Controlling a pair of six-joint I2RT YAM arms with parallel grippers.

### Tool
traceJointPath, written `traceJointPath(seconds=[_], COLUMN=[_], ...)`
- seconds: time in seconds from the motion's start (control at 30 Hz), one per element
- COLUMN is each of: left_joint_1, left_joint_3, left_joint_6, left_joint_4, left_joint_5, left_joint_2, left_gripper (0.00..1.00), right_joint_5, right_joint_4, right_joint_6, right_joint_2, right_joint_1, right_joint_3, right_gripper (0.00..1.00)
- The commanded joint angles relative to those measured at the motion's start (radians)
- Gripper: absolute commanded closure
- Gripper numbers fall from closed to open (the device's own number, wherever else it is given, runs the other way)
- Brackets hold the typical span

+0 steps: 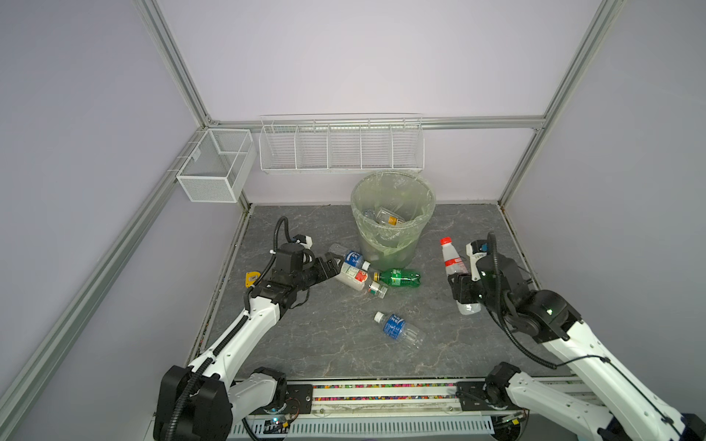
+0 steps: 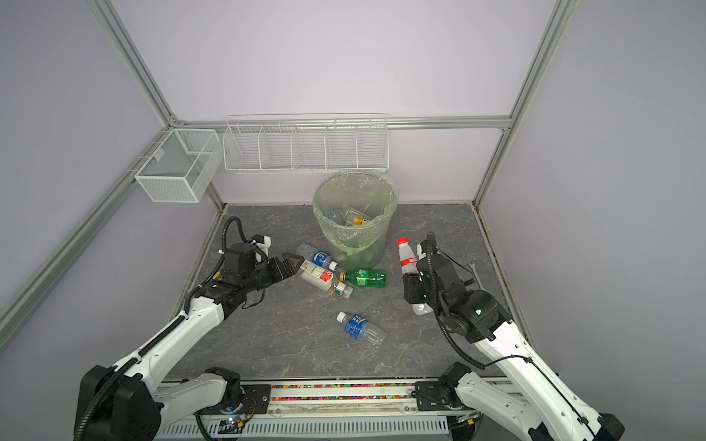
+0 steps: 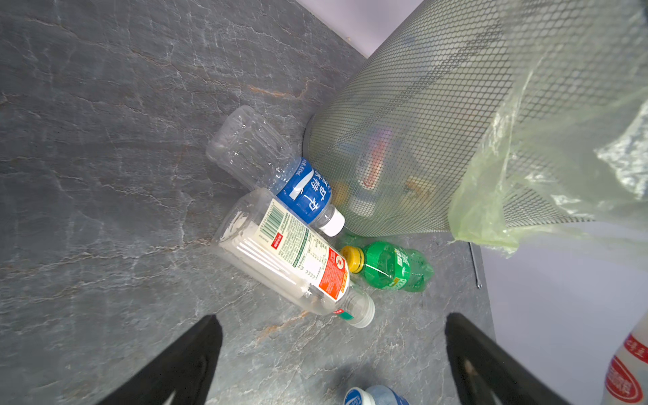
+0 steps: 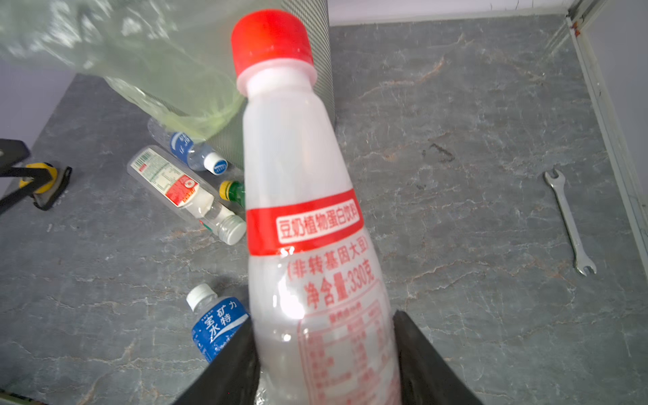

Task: Throw the plastic bottles in the bin
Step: Pick up the plastic bottle from the center of the table, then throw the plastic bottle into the trash bin.

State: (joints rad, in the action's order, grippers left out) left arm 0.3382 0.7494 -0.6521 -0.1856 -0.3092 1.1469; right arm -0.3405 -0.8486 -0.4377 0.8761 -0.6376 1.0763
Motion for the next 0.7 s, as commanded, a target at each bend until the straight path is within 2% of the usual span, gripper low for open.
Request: traceJointPath(seconds=[0.0,0.13,0.47,0.67], left_joint_1=[-0.005,-0.004,-0.005,-0.005], left_joint_3=[-0.023,-0.032,0.0,0.002], left_joint_6=[-0.041,-0.075,-0.021,-0.004], left_joint_4=[0.068,0.046,-0.022,-0.042], left_joint_5=[0.0,0.033,-0.017,0.002], left_joint_2=[-0.008,-0.019,-0.002,-0.013], left_gripper=[0.01,0.01,0.01,0.01], right_joint_5=[0.015,0.03,0.127,0.126], right_joint_4=[0.027,0.078,0.188,0.23], right_joint_6=[0.044,0.072,0.148,0.168], right_joint_2=[0.023,0.063,0.225,0.212], right_joint_1=[0.01,0.016,0.023,0.025], right_joint_3=[0.054,0.123,0.309,0.307], right_gripper=[0.41,0.41,0.41,0.4])
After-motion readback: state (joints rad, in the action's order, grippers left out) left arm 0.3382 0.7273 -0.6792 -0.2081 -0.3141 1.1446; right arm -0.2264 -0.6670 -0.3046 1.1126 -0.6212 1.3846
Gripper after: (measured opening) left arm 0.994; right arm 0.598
